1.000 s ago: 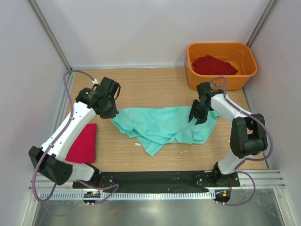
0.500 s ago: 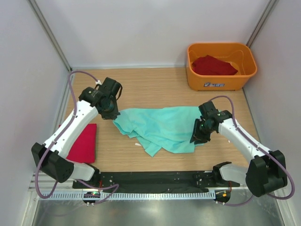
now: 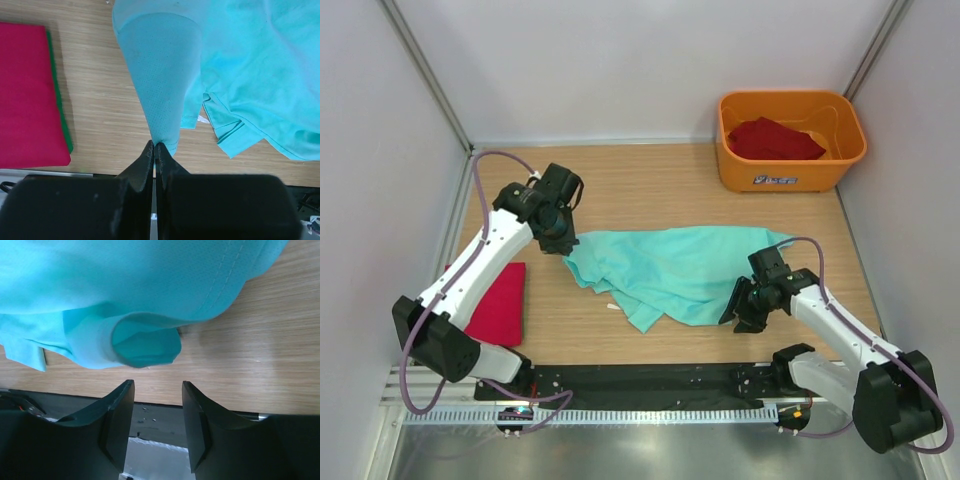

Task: Fold and stack the t-shirts
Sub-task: Flatten the tshirt out

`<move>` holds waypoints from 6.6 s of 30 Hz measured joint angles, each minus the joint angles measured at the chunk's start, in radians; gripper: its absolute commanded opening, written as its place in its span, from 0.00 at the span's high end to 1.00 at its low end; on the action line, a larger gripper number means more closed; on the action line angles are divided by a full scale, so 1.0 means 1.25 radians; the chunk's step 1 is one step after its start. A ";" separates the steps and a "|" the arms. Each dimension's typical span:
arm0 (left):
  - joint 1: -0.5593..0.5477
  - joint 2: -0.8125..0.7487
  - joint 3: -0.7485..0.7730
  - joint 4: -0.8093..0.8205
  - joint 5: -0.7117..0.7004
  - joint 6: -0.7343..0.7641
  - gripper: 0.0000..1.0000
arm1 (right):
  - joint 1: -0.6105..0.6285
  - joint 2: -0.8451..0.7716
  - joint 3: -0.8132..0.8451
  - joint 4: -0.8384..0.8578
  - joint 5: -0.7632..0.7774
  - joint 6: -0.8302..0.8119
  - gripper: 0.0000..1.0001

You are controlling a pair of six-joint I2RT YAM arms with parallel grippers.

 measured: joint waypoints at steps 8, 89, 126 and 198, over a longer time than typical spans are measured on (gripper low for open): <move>0.000 0.010 0.013 -0.001 0.009 0.005 1.00 | 0.000 -0.038 -0.074 0.086 0.023 0.103 0.48; 0.026 0.032 0.015 -0.001 0.070 0.019 1.00 | 0.000 -0.098 -0.170 0.161 0.120 0.434 0.99; 0.184 -0.379 0.652 0.103 0.200 0.045 1.00 | -0.027 -0.154 1.034 -0.280 0.302 -0.099 0.99; 0.311 -0.231 0.525 0.560 0.362 0.011 1.00 | -0.210 -0.051 0.886 -0.105 0.114 -0.166 0.99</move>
